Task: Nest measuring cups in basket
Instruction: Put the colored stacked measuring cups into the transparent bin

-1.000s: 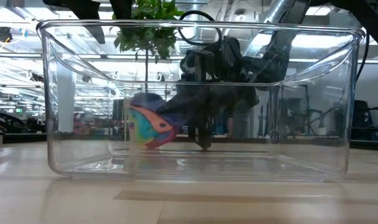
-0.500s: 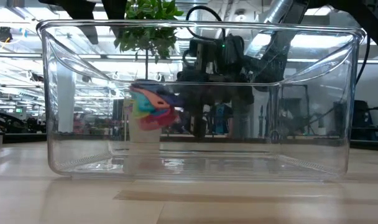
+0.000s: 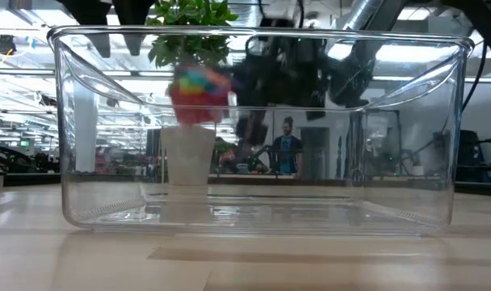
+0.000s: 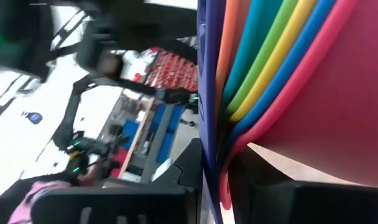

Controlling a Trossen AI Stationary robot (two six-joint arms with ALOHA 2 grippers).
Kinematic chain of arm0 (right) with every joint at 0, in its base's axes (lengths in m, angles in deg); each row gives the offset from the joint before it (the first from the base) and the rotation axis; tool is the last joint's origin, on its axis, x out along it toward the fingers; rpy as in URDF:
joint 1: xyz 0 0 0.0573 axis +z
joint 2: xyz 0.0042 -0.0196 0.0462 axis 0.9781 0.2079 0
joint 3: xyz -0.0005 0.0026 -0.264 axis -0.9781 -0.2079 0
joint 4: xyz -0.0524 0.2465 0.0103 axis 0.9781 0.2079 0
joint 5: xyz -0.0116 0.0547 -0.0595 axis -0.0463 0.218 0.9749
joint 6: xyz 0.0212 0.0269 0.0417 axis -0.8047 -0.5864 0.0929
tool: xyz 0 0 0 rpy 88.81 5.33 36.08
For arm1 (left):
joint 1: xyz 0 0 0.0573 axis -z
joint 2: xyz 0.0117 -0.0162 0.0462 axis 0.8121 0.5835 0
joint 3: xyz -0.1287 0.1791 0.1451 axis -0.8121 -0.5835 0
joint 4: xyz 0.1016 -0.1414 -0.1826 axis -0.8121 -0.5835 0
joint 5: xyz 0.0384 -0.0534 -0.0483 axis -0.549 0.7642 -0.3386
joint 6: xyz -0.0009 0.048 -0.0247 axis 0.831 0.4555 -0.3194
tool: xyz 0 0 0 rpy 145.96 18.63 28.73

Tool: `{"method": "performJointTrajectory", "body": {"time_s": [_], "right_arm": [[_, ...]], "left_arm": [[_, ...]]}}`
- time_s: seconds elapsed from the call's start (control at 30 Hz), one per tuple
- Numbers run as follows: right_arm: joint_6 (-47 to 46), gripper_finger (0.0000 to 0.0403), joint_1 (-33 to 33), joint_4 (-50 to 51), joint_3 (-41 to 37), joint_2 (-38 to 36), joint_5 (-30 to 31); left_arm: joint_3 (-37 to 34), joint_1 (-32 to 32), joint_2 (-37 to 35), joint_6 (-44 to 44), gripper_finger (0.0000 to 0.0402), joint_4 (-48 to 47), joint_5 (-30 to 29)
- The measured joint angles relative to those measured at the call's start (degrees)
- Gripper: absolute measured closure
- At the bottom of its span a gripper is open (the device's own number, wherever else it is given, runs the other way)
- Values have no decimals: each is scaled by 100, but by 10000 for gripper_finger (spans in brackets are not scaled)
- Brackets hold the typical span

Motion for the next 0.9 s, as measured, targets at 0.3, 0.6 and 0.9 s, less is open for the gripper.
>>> {"method": "performJointTrajectory", "body": {"time_s": [0.3,0.6,0.9], "right_arm": [[326,344,324,1380,-239,-1184,-742],[1509,344,1158,3745,-520,-1947,-378],[1659,344,1689,3651,-506,-1842,-252]], "left_arm": [[0,-5,-36,366,171,-152,-108],[2,-33,-255,904,171,-150,-656],[2,-59,-308,1126,171,-149,-813]]}}
